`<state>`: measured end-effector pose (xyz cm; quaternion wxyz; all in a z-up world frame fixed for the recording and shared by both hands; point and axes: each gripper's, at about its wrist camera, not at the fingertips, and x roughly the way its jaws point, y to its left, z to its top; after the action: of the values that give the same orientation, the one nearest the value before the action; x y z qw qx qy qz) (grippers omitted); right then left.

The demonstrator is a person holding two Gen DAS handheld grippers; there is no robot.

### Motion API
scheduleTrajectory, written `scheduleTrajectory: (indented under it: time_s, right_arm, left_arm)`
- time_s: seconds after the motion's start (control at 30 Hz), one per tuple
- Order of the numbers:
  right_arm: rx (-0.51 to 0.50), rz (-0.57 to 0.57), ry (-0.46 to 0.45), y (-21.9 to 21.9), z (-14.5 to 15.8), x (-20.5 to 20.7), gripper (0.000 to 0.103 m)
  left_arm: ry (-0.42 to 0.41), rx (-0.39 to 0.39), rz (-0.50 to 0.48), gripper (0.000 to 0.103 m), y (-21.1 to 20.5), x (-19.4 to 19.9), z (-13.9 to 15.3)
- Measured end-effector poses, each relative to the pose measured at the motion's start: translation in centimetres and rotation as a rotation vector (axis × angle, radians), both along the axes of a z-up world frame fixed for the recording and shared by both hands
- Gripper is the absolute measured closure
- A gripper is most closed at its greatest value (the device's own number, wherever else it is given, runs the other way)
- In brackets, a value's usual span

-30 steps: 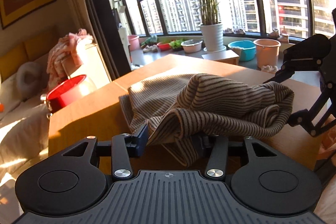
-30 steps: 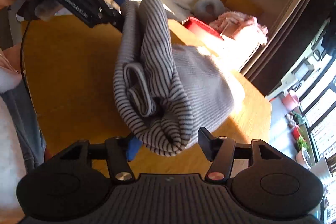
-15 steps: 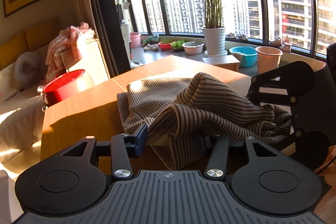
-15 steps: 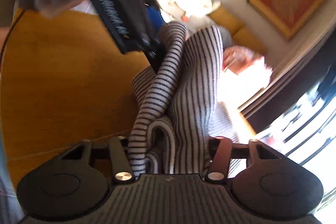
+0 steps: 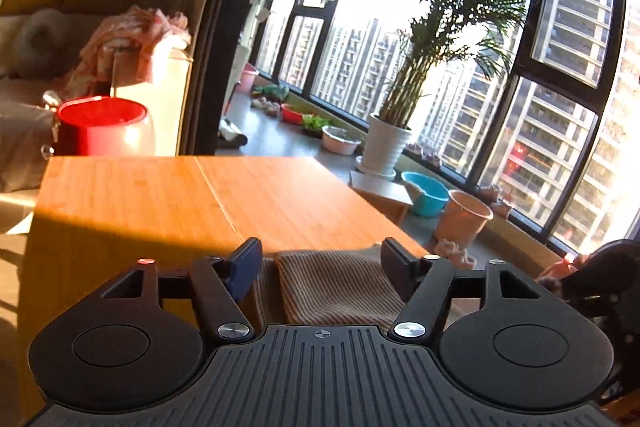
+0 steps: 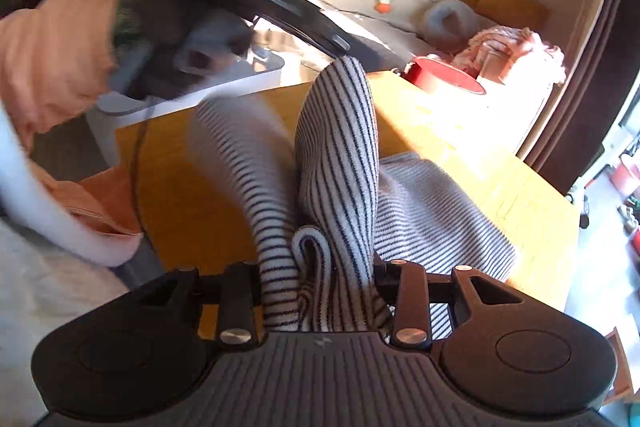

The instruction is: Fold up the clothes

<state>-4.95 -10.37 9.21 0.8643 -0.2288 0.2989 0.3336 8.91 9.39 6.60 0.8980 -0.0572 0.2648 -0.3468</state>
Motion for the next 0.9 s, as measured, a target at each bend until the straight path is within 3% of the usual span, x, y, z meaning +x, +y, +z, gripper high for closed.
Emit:
scheduleTrajectory:
  time_s: [0.07,0.2,0.27,0.37,0.47,0.57,0.63,0.7,0.83,0.87,0.9]
  right_arm:
    - [-0.002,0.026,-0.004,0.2,1.7,-0.3,0.069]
    - [0.060,0.039,0.017,-1.3,5.1,3.3,0.069]
    - [0.147,0.022,0.141,-2.8,5.0,7.4,0.067]
    - [0.289,-0.041,0.330,-5.5,1.5,14.8,0.060]
    - [0.386,-0.135,0.452,-7.3,-3.7,21.1,0.047]
    - [0.484,-0.164,0.495,-8.9,-5.9,23.5,0.046]
    - [0.531,-0.170,0.516,-9.5,-6.8,24.7,0.046]
    - [0.548,-0.161,0.515,-9.7,-7.3,24.6,0.045]
    - [0.520,-0.155,0.456,-9.6,-6.8,23.8,0.041]
    - [0.489,-0.162,0.419,-9.4,-6.3,23.5,0.036]
    - [0.458,-0.169,0.382,-9.3,-5.8,23.3,0.024]
  left_arm:
    - [0.065,0.039,-0.057,0.046,-2.3,1.7,-1.9]
    - [0.217,0.083,-0.095,0.045,-4.0,4.5,-5.8]
    - [0.253,0.071,-0.066,0.043,-2.8,5.6,-6.8]
    - [0.270,0.034,0.003,0.042,0.0,6.4,-7.0]
    - [0.220,0.029,0.022,0.034,2.0,6.0,-5.9]
    - [0.135,0.040,0.022,0.025,3.4,5.0,-4.1]
    - [0.090,0.002,-0.011,0.019,4.1,4.2,-2.9]
    - [0.052,-0.033,-0.073,0.007,4.0,3.5,-2.0]
    - [0.010,-0.010,-0.213,0.005,-0.4,2.1,-1.7]
    - [0.021,0.012,-0.211,0.005,-1.5,2.3,-2.2]
    - [0.032,0.034,-0.208,0.005,-2.5,2.5,-2.6]
